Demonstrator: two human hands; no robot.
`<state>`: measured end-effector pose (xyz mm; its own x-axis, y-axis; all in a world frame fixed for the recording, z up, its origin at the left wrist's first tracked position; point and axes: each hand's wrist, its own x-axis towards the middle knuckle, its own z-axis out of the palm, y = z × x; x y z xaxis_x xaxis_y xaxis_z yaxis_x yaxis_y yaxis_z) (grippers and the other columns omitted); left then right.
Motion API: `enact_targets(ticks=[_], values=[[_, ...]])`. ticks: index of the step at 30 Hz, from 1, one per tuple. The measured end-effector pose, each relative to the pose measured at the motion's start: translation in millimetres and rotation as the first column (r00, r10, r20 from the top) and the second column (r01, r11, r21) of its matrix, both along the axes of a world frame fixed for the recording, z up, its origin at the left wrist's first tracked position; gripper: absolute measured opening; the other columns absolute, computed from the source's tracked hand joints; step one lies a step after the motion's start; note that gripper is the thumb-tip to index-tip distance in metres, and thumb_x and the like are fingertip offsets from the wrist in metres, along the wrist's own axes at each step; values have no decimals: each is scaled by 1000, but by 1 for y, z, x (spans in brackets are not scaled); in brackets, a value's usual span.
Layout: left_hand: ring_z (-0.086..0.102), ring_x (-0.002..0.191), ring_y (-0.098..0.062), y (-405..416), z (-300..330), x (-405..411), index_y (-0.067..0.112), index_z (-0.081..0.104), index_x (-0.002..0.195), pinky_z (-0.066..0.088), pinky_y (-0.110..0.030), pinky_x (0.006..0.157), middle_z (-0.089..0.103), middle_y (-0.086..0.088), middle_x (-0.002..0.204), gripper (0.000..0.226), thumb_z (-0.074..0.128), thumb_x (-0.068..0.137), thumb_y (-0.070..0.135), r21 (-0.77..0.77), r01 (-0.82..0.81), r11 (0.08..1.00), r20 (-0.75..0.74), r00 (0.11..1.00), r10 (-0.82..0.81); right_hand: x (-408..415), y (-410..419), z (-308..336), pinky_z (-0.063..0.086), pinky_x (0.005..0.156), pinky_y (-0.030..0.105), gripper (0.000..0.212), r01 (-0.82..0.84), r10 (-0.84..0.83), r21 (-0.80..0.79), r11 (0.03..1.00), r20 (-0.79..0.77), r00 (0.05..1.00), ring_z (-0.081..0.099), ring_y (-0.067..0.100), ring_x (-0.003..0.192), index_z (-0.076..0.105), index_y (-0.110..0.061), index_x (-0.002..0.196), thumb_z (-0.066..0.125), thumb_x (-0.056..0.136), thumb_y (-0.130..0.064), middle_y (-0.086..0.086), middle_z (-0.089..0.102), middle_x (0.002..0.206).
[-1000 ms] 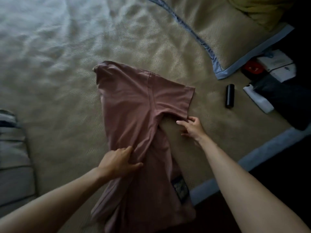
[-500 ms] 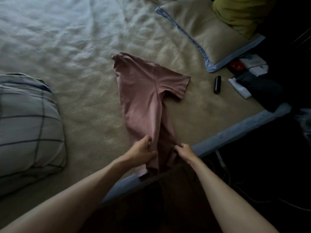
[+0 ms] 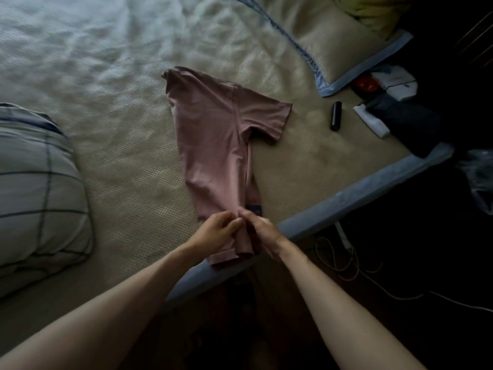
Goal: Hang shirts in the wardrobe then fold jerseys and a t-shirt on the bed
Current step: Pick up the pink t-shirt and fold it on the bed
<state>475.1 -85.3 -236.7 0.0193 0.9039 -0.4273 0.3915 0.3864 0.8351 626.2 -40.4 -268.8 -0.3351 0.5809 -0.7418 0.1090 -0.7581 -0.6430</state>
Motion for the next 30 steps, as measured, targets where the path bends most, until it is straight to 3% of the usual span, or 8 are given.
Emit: enact_targets(ticks=[3,7,12,15,17,19,24,30], values=[[64,76,7,0,6,0,11,69,110,49,-9,69,72,-1,92,18,53,102,12,-67,20,998,143,990,-10,-2,0,4,58,81,31,35,122,-127,-61,991,-94,987,70,23,90,67,2,119,69,90,-16,13,73,98],[65,82,-11,2,-1,-5,20,72,93,50,-20,77,71,4,86,16,58,92,12,-95,91,991,-53,994,-96,-2,13,7,47,58,24,17,109,-115,50,993,147,982,55,12,66,57,-14,96,66,85,-6,4,61,78],[62,100,-23,-4,-22,-11,12,53,116,51,-32,82,60,-3,108,40,68,83,31,-176,210,962,-315,914,-257,10,18,19,56,69,28,36,94,-99,-51,994,-110,989,65,16,71,51,-22,71,73,81,5,6,66,76],[60,113,-37,-18,-37,-14,12,41,120,51,-48,92,52,-12,124,71,56,74,64,-343,298,891,-442,786,-432,25,21,25,55,68,26,40,248,-226,112,962,-178,958,62,16,69,53,-23,65,72,81,8,5,60,75],[57,121,-32,-29,-45,-14,15,40,128,48,-48,93,49,-6,130,75,58,79,68,-422,393,817,-577,578,-576,40,14,24,54,71,25,36,290,-257,142,946,-211,943,63,18,76,56,-21,72,71,81,10,5,61,80],[55,125,-27,-38,-49,-11,16,41,132,45,-44,95,50,-3,134,57,56,91,54,-392,463,795,-694,419,-586,54,1,14,53,67,16,31,217,-225,208,954,15,974,61,18,84,59,-16,81,70,80,13,4,61,83],[60,120,-22,-43,-51,-15,24,57,120,41,-40,94,65,2,125,29,48,95,36,-269,559,784,-771,363,-524,66,2,-12,50,64,7,24,44,-146,301,953,326,934,61,12,93,65,-5,92,66,81,16,4,64,98],[68,112,-26,-47,-40,-27,18,65,113,47,-36,93,72,-5,117,36,44,92,37,-395,641,658,-694,261,-671,68,7,-27,52,90,37,41,-251,82,185,950,628,774,62,23,106,57,-16,110,82,78,-20,4,62,112]])
